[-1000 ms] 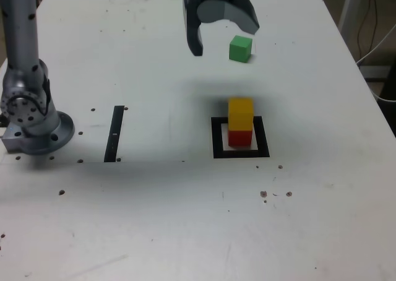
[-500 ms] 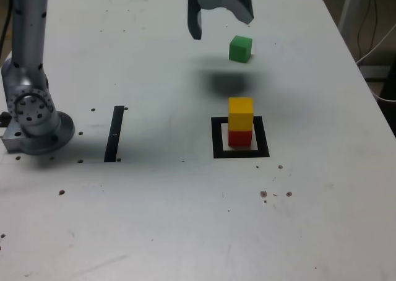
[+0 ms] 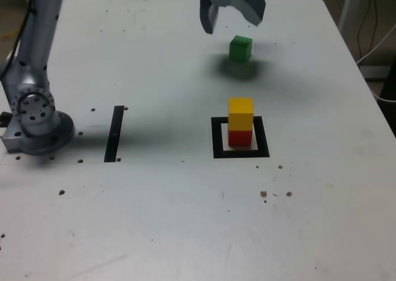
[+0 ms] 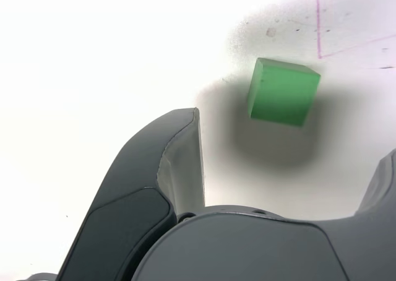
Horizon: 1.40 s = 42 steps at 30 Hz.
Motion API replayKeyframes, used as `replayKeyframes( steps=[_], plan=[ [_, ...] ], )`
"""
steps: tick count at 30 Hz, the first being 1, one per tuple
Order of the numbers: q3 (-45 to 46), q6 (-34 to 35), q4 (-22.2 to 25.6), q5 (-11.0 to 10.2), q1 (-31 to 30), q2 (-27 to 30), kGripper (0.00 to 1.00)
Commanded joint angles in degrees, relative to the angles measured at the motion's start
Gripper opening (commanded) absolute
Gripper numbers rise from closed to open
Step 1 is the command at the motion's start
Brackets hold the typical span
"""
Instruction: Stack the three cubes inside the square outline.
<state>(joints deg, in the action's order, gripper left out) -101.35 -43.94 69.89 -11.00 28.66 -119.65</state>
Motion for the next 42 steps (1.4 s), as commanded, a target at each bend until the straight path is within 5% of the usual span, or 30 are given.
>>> replayKeyframes(
  steps=[1,9,28,42],
  plan=[
    [-2.48,-0.75,0.84,0.11,0.17,-2.52,0.99],
    [-5.00,-1.66,0.90,0.02,0.25,-7.44,0.95],
    [-3.91,-2.08,-1.96,1.31,0.20,-10.42,0.62],
    [-3.27,-2.15,-2.89,1.81,0.25,-10.01,0.21]
  ],
)
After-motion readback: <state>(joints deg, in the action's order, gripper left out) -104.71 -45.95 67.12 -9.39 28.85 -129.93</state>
